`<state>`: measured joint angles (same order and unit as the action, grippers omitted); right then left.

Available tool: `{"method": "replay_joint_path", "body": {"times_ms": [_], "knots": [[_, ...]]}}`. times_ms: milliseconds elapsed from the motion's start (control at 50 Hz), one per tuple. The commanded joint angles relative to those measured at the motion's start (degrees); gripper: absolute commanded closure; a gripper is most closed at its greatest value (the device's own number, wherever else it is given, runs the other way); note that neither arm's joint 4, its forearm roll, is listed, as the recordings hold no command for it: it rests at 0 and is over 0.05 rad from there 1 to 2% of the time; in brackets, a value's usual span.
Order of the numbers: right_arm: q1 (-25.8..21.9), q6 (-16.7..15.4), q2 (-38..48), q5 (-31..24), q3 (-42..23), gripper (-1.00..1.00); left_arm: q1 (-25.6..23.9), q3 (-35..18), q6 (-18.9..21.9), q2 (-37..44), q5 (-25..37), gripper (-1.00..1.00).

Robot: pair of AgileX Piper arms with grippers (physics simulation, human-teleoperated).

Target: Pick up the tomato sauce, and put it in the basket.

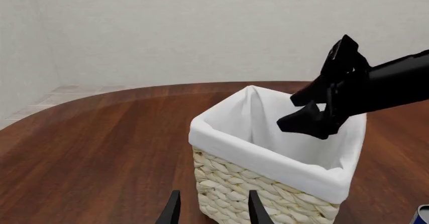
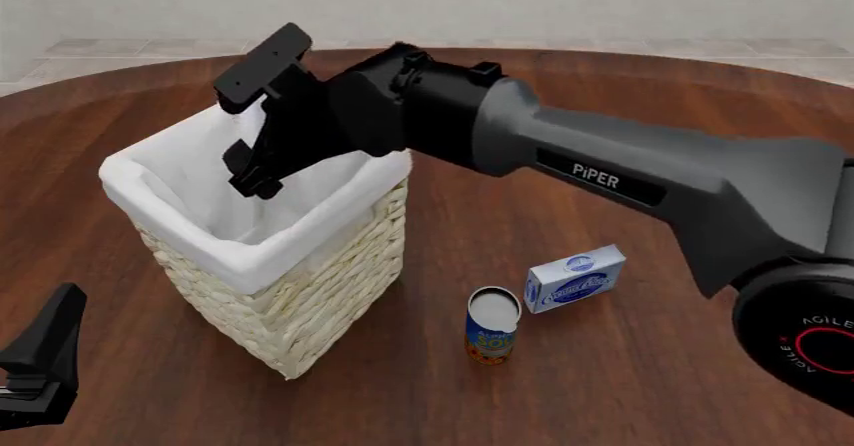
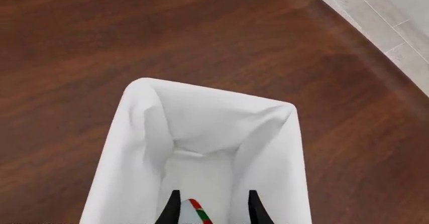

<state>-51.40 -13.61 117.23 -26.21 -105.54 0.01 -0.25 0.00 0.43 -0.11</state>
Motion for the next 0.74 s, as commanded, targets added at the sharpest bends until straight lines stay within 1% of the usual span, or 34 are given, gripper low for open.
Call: {"method": "replay_joint_path", "body": {"times_ms": [20,540,740], "knots": [[-0.26,-0.58,-2.32,-0.38,0.71,-1.00,0.01,0.00,-0.01,0.00,0.00,-1.00],[-0.86,-1.62,-9.29,0.38,4.64,-1.00,0.01,0.00,-0.04,-0.01,0.00,-1.00],[-0.63,-1.71,-12.30,1.60,7.34,-1.00,0.01,0.00,-0.02,0.00,0.00,-1.00]]}}
